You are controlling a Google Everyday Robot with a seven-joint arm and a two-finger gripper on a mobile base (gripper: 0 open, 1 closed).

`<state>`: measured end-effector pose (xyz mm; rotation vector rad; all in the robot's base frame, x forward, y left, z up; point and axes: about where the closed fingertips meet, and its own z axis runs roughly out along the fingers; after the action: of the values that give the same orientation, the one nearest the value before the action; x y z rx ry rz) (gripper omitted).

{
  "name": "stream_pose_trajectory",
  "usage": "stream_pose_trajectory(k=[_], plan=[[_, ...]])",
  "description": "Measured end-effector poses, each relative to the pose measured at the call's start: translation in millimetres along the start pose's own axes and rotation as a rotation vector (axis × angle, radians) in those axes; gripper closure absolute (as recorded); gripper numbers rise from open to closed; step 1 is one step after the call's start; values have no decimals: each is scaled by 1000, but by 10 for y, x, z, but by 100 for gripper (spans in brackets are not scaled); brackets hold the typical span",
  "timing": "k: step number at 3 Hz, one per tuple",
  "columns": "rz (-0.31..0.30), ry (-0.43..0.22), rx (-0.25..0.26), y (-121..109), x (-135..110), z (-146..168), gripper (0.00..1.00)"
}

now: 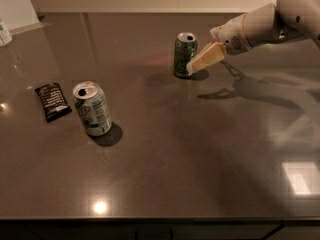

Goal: Knock green can over

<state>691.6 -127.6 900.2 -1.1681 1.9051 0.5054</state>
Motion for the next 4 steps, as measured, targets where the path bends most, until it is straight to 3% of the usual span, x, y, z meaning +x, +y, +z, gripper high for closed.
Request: stream_pose_trajectory(k=[2, 3, 4], plan=[[30, -128, -59, 40, -90, 293, 0], [31, -176, -77, 58, -136, 382, 13], [35, -220, -82, 57, -169, 408, 37]])
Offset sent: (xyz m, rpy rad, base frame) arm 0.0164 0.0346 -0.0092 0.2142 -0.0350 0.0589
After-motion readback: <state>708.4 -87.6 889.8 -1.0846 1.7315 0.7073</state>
